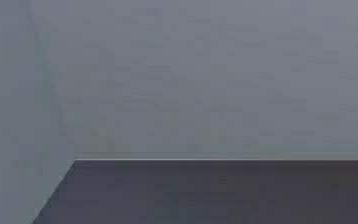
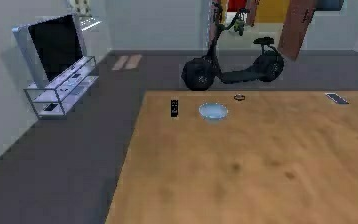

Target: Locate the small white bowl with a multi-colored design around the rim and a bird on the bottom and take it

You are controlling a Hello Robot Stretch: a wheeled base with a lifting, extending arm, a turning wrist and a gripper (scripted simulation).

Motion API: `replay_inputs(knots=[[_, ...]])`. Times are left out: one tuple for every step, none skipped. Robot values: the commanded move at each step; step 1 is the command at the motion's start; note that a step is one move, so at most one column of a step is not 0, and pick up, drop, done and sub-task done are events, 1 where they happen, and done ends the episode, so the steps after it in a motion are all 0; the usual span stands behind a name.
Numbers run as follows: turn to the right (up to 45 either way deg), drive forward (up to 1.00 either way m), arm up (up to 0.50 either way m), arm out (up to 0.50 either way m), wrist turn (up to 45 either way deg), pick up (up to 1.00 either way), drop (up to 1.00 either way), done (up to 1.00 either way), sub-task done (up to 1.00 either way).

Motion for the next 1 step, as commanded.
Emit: replay_inputs(knots=[[-45.0, 0.0, 0.0, 0.0, 0.0, 0.0, 0.0, 0.0, 0.0]])
